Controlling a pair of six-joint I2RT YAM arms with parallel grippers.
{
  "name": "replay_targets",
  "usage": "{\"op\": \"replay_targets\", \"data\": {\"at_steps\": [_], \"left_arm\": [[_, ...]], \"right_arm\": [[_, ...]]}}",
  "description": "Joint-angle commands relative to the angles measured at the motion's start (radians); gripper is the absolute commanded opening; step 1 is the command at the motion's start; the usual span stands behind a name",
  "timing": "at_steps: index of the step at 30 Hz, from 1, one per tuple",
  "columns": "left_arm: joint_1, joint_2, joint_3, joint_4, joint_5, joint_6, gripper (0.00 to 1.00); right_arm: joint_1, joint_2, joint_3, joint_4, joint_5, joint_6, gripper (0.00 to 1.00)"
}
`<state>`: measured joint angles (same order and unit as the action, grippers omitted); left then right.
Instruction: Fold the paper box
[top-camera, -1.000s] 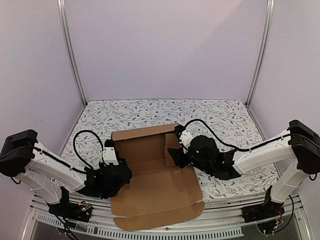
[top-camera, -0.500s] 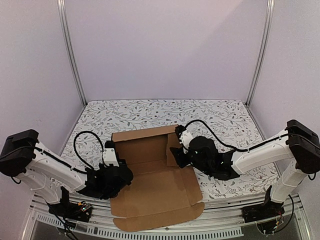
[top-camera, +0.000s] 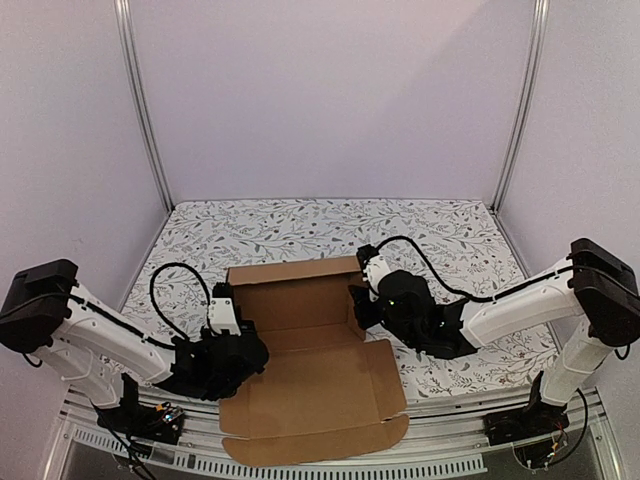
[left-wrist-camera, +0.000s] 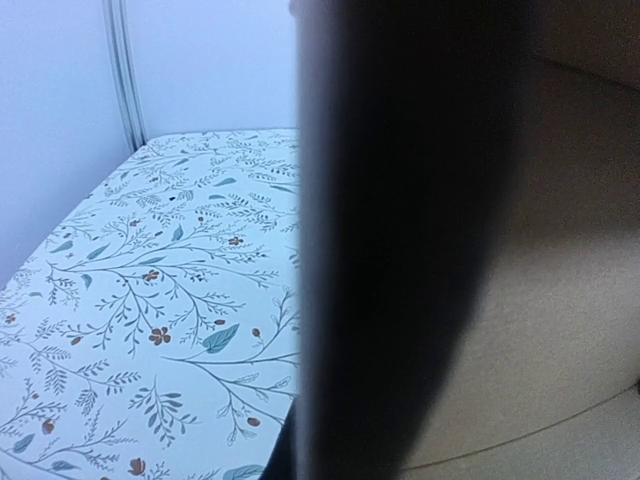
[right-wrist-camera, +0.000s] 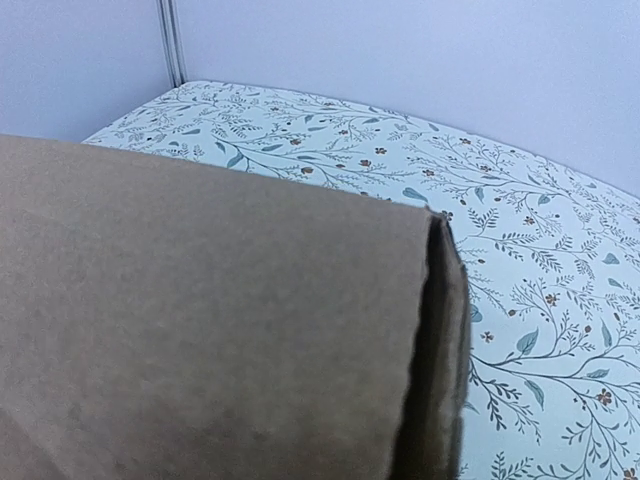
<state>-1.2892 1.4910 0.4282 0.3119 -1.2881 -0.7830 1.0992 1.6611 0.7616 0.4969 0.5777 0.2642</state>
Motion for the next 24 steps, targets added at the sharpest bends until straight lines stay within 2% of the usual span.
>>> {"op": "replay_targets", "data": {"at_steps": [1, 11, 24], "left_arm": [[-0.024, 0.018, 0.027, -0.037, 0.001, -0.031, 0.00], [-0.025, 0.054, 0.120, -0.352, -0.048, -0.278, 0.00], [-0.025, 0.093, 0.160, -0.363, -0.031, -0.300, 0.00]], "right_arm": [[-0.004, 0.026, 0.019, 0.013, 0.008, 0.016, 0.30], [0.008, 0.060, -0.014, 0.011, 0.008, 0.075, 0.27], [0.066, 0.118, -0.022, 0.054, 0.084, 0.136, 0.28]]}}
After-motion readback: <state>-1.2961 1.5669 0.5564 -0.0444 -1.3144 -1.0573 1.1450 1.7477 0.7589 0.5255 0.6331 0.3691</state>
